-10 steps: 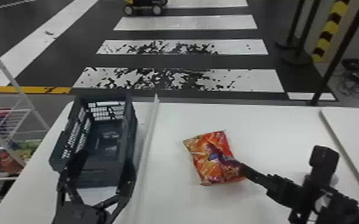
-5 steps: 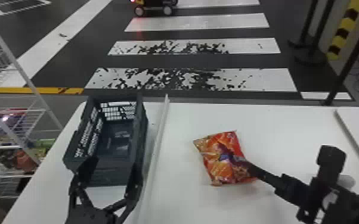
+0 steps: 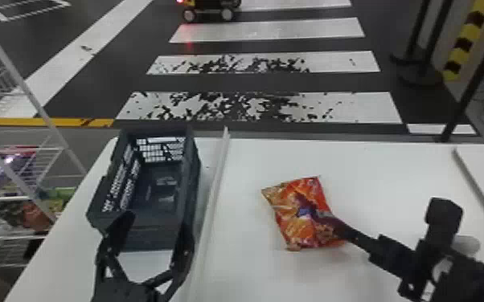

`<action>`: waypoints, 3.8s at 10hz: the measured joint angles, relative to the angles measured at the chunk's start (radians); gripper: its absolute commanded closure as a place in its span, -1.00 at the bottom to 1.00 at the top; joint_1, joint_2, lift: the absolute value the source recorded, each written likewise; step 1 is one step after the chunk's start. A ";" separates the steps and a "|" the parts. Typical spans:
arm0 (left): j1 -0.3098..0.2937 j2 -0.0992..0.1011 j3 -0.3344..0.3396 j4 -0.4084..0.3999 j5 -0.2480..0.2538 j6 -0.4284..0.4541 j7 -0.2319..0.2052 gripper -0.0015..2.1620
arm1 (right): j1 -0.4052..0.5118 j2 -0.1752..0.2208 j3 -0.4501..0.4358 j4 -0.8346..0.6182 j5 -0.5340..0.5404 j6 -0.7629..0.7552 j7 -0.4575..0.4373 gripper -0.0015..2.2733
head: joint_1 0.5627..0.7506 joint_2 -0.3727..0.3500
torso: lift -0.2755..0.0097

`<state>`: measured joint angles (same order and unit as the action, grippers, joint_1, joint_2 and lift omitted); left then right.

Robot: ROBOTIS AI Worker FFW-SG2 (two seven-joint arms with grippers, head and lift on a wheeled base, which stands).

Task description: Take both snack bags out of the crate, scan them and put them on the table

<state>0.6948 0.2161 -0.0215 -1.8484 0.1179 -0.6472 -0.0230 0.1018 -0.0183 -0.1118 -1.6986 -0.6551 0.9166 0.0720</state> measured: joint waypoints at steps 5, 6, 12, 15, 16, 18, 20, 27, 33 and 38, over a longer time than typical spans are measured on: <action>0.000 -0.005 0.000 0.000 -0.004 0.011 0.000 -0.86 | -0.035 0.005 -0.023 0.057 -0.059 0.000 0.044 -0.89 | 0.41 0.46 | 0.27; 0.000 -0.005 0.000 0.000 -0.004 0.011 0.000 -0.86 | -0.039 0.007 -0.027 0.067 -0.060 0.000 0.045 -0.87 | 0.41 0.46 | 0.27; -0.003 -0.005 0.001 0.009 -0.001 0.012 0.002 -0.86 | -0.059 0.011 -0.045 0.102 -0.080 0.043 0.054 0.93 | 0.41 0.49 | 0.27; -0.004 -0.005 0.000 0.014 0.000 0.012 0.006 -0.86 | -0.067 0.012 -0.086 0.102 -0.087 0.144 0.068 0.98 | 0.41 0.49 | 0.27; -0.004 -0.006 0.000 0.015 0.000 0.012 0.008 -0.86 | -0.067 0.012 -0.101 0.098 -0.101 0.173 0.071 0.98 | 0.41 0.50 | 0.27; -0.004 -0.006 0.001 0.015 0.000 0.012 0.011 -0.86 | -0.063 0.012 -0.134 0.056 -0.113 0.216 0.065 0.98 | 0.41 0.47 | 0.27; -0.004 -0.006 0.000 0.015 0.000 0.012 0.011 -0.86 | -0.059 0.012 -0.167 0.001 -0.118 0.223 0.039 0.98 | 0.41 0.41 | 0.27; -0.004 -0.006 0.003 0.015 0.002 0.019 0.011 -0.86 | -0.060 -0.060 -0.189 -0.201 0.099 0.202 -0.010 0.98 | 0.41 0.02 | 0.27; -0.011 -0.006 0.003 0.020 0.001 0.029 0.011 -0.86 | 0.010 -0.090 0.038 -0.415 0.588 0.179 -0.014 0.98 | 0.41 -0.09 | 0.27; -0.019 -0.004 0.000 0.031 0.003 0.030 0.011 -0.86 | 0.066 -0.127 0.336 -0.494 0.982 0.215 0.000 0.98 | 0.41 0.08 | 0.27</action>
<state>0.6759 0.2117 -0.0214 -1.8171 0.1208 -0.6173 -0.0122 0.1676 -0.1448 0.2243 -2.1925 0.3271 1.1321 0.0722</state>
